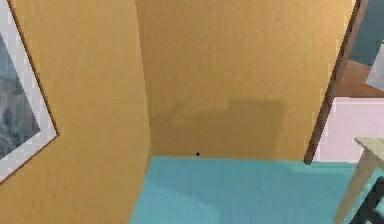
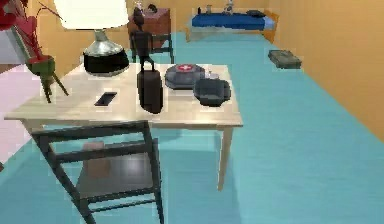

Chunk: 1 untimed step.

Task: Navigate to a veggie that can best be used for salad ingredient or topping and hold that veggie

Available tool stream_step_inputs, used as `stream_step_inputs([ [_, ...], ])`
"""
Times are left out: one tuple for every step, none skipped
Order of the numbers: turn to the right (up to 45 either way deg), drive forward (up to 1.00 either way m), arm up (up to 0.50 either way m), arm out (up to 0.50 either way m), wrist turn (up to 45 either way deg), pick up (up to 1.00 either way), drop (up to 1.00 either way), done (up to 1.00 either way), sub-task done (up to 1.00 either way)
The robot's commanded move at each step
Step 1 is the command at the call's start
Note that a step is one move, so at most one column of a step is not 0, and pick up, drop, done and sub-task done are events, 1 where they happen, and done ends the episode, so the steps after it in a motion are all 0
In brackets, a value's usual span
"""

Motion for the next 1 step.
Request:
stream_step_inputs([
  [0.0, 0.75, 0.0, 0.0, 0.0, 0.0, 0.0, 0.0, 0.0],
])
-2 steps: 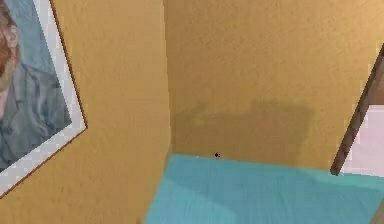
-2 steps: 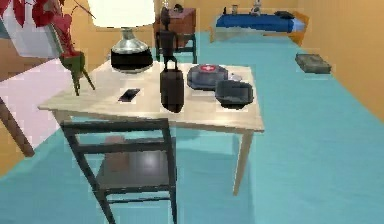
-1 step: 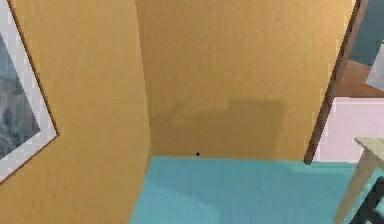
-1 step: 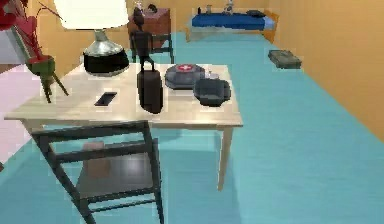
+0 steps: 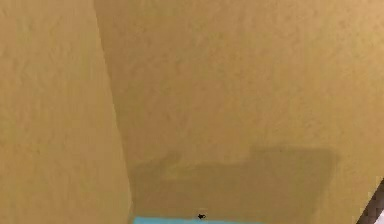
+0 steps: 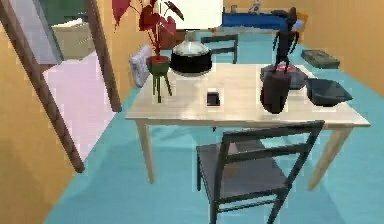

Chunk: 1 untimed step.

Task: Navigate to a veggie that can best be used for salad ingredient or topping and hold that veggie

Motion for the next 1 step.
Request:
stream_step_inputs([
  [45.0, 0.0, 0.0, 0.0, 0.0, 0.0, 0.0, 0.0, 0.0],
])
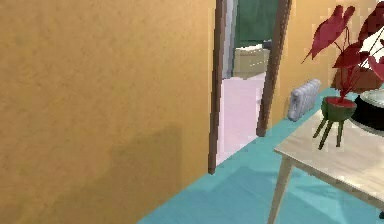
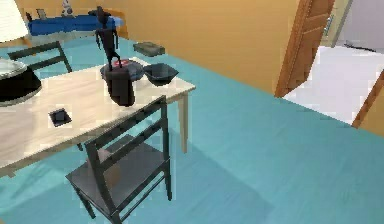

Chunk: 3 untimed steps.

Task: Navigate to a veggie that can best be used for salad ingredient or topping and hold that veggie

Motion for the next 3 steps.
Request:
stream_step_inputs([
  [12.0, 0.0, 0.0, 0.0, 0.0, 0.0, 0.0, 0.0, 0.0],
  [0.0, 1.0, 0.0, 0.0, 0.0, 0.0, 0.0, 0.0, 0.0],
  [9.0, 0.0, 0.0, 0.0, 0.0, 0.0, 0.0, 0.0, 0.0],
])
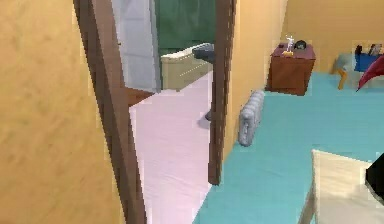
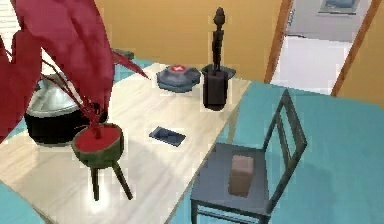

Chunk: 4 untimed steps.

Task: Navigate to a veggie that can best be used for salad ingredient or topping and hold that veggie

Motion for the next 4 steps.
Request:
stream_step_inputs([
  [0.0, 0.1, 0.0, 0.0, 0.0, 0.0, 0.0, 0.0, 0.0],
  [9.0, 0.0, 0.0, 0.0, 0.0, 0.0, 0.0, 0.0, 0.0],
  [0.0, 0.45, 0.0, 0.0, 0.0, 0.0, 0.0, 0.0, 0.0],
  [-21.0, 0.0, 0.0, 0.0, 0.0, 0.0, 0.0, 0.0, 0.0],
])
